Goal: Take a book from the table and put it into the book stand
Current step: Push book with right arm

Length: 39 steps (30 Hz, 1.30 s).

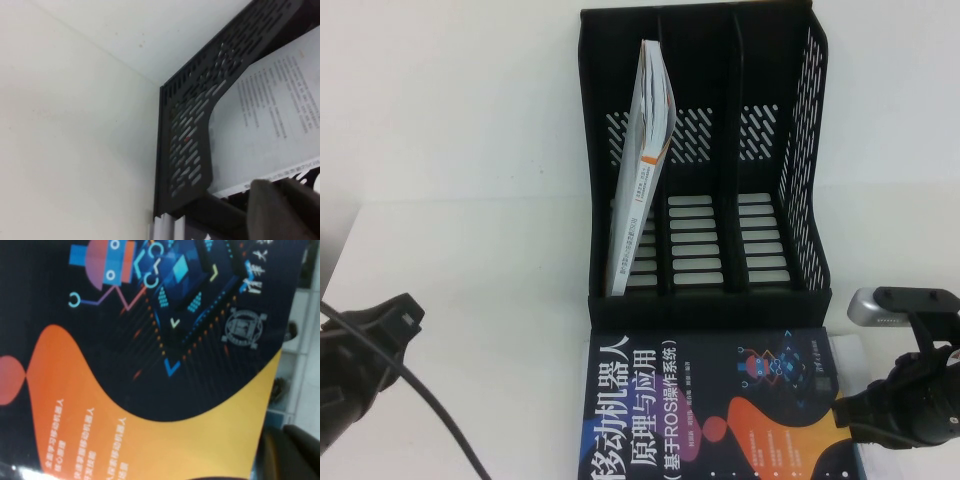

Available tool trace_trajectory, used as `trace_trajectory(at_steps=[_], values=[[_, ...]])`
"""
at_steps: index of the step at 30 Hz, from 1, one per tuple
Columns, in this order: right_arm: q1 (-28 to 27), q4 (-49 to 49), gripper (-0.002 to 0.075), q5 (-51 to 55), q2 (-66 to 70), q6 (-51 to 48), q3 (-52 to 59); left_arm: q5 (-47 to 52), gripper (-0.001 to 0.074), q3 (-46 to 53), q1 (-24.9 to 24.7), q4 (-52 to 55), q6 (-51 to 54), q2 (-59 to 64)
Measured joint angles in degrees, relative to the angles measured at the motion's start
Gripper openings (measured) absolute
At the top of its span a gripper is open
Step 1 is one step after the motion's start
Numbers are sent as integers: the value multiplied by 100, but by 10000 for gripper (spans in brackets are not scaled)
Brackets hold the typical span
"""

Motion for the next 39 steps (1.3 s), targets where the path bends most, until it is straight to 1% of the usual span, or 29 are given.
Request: trace_trajectory(at_steps=[2, 4, 6, 9, 12, 17, 24, 28, 31, 35, 39], values=[[11, 36, 2, 9, 9, 0, 0, 2, 61, 0, 0, -10, -10, -13], [16, 46, 2, 9, 22, 0, 0, 103, 130, 0, 0, -10, -75, -13], [51, 49, 2, 9, 22, 0, 0, 310, 221, 0, 0, -10, -128, -13], [174, 100, 2, 9, 22, 0, 0, 636, 326, 0, 0, -10, -274, -13], [391, 160, 2, 9, 73, 0, -25, 775, 378, 0, 0, -10, -465, -13], [700, 247, 2, -1, 338, 0, -231, 836, 395, 0, 0, -10, -843, -13], [800, 353, 2, 38, 661, 0, -588, 695, 397, 22, 0, -10, -1215, -13], [800, 353, 2, 87, 774, 0, -744, 568, 397, 353, 0, -10, -1481, -13], [800, 367, 2, 108, 847, 0, -840, 628, 397, 727, 0, -10, -2009, -13], [800, 379, 2, 120, 881, 0, -909, 958, 397, 1172, 0, -10, -2789, -13], [803, 379, 2, 94, 905, 0, -952, 1259, 397, 1431, 0, -10, -3242, -13]])
